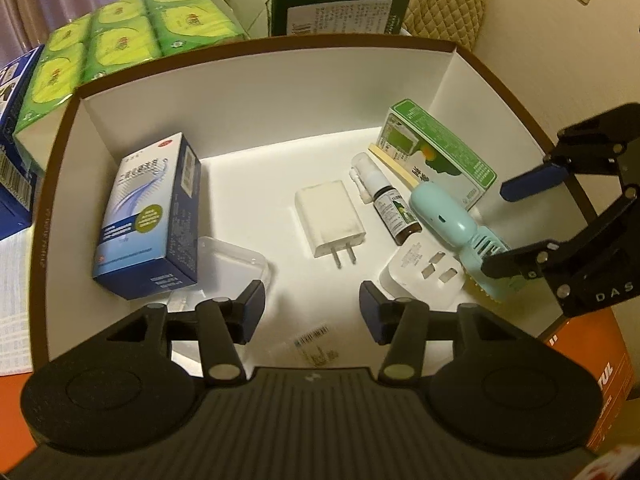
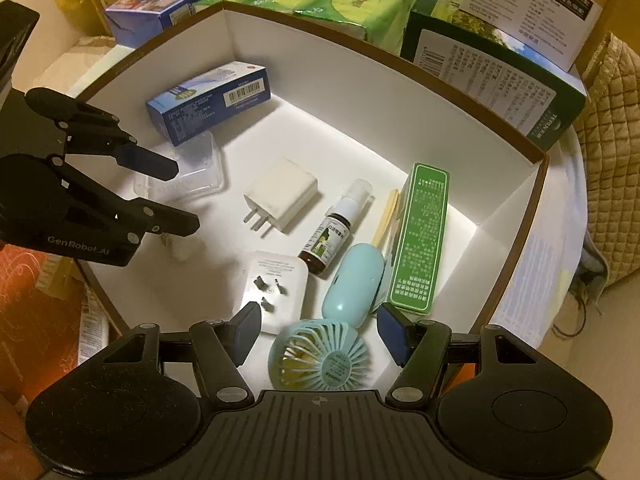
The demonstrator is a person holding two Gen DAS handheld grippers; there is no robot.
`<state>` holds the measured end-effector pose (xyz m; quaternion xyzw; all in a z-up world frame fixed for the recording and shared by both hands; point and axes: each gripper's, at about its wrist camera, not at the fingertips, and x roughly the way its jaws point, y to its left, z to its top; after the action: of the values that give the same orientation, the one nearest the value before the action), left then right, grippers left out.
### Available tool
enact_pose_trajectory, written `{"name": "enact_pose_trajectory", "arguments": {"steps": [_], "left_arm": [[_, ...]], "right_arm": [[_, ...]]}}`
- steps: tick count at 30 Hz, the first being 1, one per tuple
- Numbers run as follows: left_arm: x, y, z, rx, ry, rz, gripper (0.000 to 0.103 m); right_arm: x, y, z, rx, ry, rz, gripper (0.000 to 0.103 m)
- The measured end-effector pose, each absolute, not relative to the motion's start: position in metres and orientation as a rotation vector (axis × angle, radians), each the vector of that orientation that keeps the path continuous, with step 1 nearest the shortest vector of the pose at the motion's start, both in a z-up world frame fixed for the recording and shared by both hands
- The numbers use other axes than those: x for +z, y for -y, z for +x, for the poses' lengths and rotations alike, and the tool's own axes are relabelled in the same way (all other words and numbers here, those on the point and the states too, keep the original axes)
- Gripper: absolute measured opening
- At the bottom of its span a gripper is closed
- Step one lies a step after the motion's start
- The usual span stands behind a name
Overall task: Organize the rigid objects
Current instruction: 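Withdraw both tools from the box back over the table items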
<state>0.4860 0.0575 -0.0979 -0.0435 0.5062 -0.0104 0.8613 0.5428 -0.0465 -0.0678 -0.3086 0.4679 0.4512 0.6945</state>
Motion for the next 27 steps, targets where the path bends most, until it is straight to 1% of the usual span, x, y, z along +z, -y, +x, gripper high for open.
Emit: {"name": "enact_pose_trajectory", "arguments": {"steps": [18,27], "left_arm": [[-0.066,-0.070,0.457,0.023,-1.005,-0.108,0.048],[-0.038,-0.072,0.422,0.042,-0.940,-0.127,0.048]], "right_arm": [[-0.049,0.062,0.526,0.986,-1.027,-0.564,0.061],[-0.029,0.084,0.507,0.946,-0.975,-0.434,0.061]]}}
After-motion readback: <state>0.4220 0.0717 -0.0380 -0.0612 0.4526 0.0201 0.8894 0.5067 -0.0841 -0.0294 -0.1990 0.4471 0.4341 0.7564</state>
